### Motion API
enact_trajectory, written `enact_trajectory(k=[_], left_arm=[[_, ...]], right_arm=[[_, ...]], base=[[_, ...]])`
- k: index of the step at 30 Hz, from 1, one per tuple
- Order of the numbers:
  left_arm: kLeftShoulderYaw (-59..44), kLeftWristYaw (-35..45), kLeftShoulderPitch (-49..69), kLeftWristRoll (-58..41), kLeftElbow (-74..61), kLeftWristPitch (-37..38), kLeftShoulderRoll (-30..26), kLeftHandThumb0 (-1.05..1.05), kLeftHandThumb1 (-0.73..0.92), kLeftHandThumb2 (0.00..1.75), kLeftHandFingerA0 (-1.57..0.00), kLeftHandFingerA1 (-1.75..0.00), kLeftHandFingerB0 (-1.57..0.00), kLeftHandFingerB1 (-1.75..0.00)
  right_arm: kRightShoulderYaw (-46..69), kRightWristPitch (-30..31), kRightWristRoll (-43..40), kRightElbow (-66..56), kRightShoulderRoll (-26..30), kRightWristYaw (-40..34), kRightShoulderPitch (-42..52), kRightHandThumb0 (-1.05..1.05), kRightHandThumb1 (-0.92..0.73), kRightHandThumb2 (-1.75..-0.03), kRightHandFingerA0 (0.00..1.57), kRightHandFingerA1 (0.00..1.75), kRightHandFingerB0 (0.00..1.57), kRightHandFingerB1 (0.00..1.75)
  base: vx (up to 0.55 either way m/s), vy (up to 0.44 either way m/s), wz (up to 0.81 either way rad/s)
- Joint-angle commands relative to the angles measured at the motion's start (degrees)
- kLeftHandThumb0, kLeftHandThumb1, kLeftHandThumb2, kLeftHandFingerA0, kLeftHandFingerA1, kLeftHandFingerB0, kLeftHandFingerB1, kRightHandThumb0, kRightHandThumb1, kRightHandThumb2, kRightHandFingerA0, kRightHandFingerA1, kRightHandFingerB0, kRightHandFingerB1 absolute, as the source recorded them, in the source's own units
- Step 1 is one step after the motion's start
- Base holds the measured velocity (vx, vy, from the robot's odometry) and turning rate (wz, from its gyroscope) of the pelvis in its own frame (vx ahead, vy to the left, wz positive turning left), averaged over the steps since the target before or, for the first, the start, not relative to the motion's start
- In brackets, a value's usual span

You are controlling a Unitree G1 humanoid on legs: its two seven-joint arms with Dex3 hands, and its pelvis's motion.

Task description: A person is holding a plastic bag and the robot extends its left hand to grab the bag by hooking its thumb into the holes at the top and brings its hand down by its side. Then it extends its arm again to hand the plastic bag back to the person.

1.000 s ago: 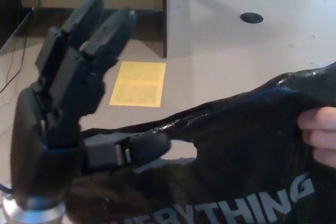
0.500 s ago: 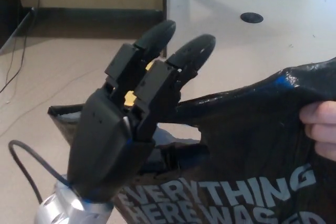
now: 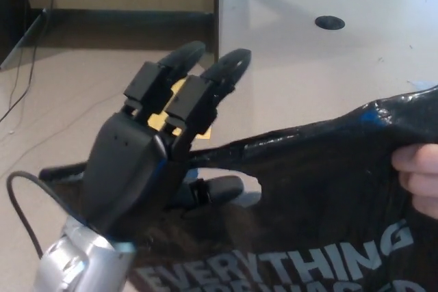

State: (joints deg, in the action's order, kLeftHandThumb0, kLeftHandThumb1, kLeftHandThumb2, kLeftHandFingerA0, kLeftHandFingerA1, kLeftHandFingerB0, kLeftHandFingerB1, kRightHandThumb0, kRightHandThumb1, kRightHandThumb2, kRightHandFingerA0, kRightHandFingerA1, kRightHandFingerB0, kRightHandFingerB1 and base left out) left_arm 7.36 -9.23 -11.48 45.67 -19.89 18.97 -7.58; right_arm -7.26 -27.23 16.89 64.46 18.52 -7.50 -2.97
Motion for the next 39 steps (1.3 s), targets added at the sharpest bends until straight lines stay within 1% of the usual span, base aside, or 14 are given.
enact_trajectory(k=[1, 4, 5, 6, 7, 19, 20, 22, 23, 24, 28, 29, 35, 39], left_arm=[[-1.41, -3.64, -1.96, 3.00, 3.16, -1.92, -1.59, -0.30, 0.30, 0.86, -0.01, -0.49, 0.00, -0.47], [-0.54, -6.65, -2.27, 6.01, 4.56, -1.38, -2.14, -0.29, 0.32, 0.87, 0.00, -0.48, 0.00, -0.48], [-0.23, -7.60, -2.53, 6.77, 5.10, -1.14, -2.40, -0.53, 0.41, 0.65, -0.15, -0.38, -0.11, -0.35], [0.02, -8.43, -2.64, 7.38, 5.50, -0.83, -2.62, -0.53, 0.41, 0.65, -0.15, -0.38, -0.11, -0.35], [0.52, -9.66, -3.12, 7.57, 6.46, -0.31, -2.51, -0.27, 0.29, 0.86, -0.06, -0.50, -0.05, -0.50], [10.50, -16.26, -7.87, 16.46, 13.14, -4.83, 1.09, -0.26, 0.35, 0.90, -0.09, -0.51, -0.09, -0.50], [11.35, -16.76, -8.29, 17.08, 13.61, -5.42, 1.81, -0.52, 0.44, 0.68, -0.22, -0.40, -0.18, -0.37], [12.99, -17.61, -9.53, 17.92, 14.73, -6.42, 3.35, -0.51, 0.44, 0.68, -0.24, -0.41, -0.20, -0.37], [13.44, -17.79, -10.00, 18.22, 15.00, -6.93, 3.83, -0.46, 0.51, 0.56, -0.30, -0.34, -0.24, -0.30], [13.80, -17.87, -10.50, 18.64, 15.15, -7.58, 4.26, -0.53, 0.45, 0.69, -0.24, -0.41, -0.20, -0.38], [14.16, -18.38, -13.08, 19.24, 15.98, -8.83, 4.56, -0.49, 0.55, 0.57, -0.29, -0.35, -0.23, -0.30], [14.54, -18.07, -11.96, 19.27, 14.90, -9.40, 4.90, -0.55, 0.46, 0.70, -0.23, -0.42, -0.19, -0.38], [14.68, -20.06, -13.53, 18.69, 16.01, -10.23, 5.84, -0.50, 0.43, 0.68, -0.27, -0.43, -0.19, -0.38], [14.60, -19.78, -13.69, 17.53, 15.48, -10.00, 5.87, -0.47, 0.53, 0.72, -0.36, -0.46, -0.17, -0.38]], right_arm=[[-0.10, -0.64, 0.20, 0.44, 0.70, -0.45, -0.32, -0.30, -0.68, -0.61, 0.81, 0.52, 0.66, 0.46], [-0.13, -0.57, 0.15, 0.42, 0.73, -0.42, 0.03, -0.30, -0.69, -0.61, 0.80, 0.51, 0.66, 0.46], [-0.07, -0.66, 0.05, 0.40, 0.75, -0.27, -0.06, -0.30, -0.69, -0.60, 0.79, 0.51, 0.66, 0.46], [0.01, -0.72, -0.09, 0.39, 0.75, -0.05, -0.02, -0.30, -0.69, -0.60, 0.79, 0.51, 0.66, 0.46], [0.02, -0.30, -0.04, 0.54, 0.69, -0.22, -0.24, -0.30, -0.68, -0.61, 0.80, 0.50, 0.66, 0.46], [-0.02, 0.22, -0.08, 0.82, -0.12, -0.39, 0.50, -0.29, -0.68, -0.60, 0.79, 0.50, 0.64, 0.45], [0.03, 0.32, -0.08, 0.90, -0.17, -0.59, 0.49, -0.29, -0.68, -0.60, 0.80, 0.50, 0.64, 0.45], [-0.09, 0.10, 0.14, 0.67, 0.11, -0.68, 0.68, -0.29, -0.68, -0.60, 0.80, 0.50, 0.64, 0.45], [-0.08, 0.25, 0.18, 0.38, 0.30, -0.64, 0.65, -0.30, -0.68, -0.60, 0.80, 0.50, 0.63, 0.44], [0.06, 0.36, 0.02, 0.32, 0.44, -0.34, 0.47, -0.30, -0.67, -0.60, 0.79, 0.50, 0.63, 0.44], [0.24, 0.29, -0.03, 0.66, 0.69, -0.05, -1.32, -0.29, -0.68, -0.60, 0.80, 0.51, 0.64, 0.45], [0.04, -0.20, 0.14, 0.53, 0.60, -0.11, -0.51, -0.30, -0.68, -0.60, 0.81, 0.52, 0.65, 0.46], [-0.08, -0.72, 0.39, -0.04, 0.80, -0.01, -0.94, -0.30, -0.68, -0.61, 0.80, 0.51, 0.65, 0.46], [-0.48, -0.20, 0.91, 0.19, 0.65, -0.58, -0.55, -0.30, -0.68, -0.61, 0.82, 0.54, 0.66, 0.46]], base=[[0.00, 0.000, 0.00], [0.00, 0.000, 0.00], [0.00, 0.000, 0.00], [0.00, 0.000, 0.00], [0.00, 0.000, 0.00], [0.00, 0.000, 0.00], [0.00, 0.000, 0.00], [0.00, 0.000, 0.00], [0.00, 0.000, 0.00], [0.00, 0.000, 0.00], [0.00, 0.000, 0.00], [0.00, 0.000, 0.00], [0.00, 0.000, 0.00], [0.00, 0.000, 0.00]])
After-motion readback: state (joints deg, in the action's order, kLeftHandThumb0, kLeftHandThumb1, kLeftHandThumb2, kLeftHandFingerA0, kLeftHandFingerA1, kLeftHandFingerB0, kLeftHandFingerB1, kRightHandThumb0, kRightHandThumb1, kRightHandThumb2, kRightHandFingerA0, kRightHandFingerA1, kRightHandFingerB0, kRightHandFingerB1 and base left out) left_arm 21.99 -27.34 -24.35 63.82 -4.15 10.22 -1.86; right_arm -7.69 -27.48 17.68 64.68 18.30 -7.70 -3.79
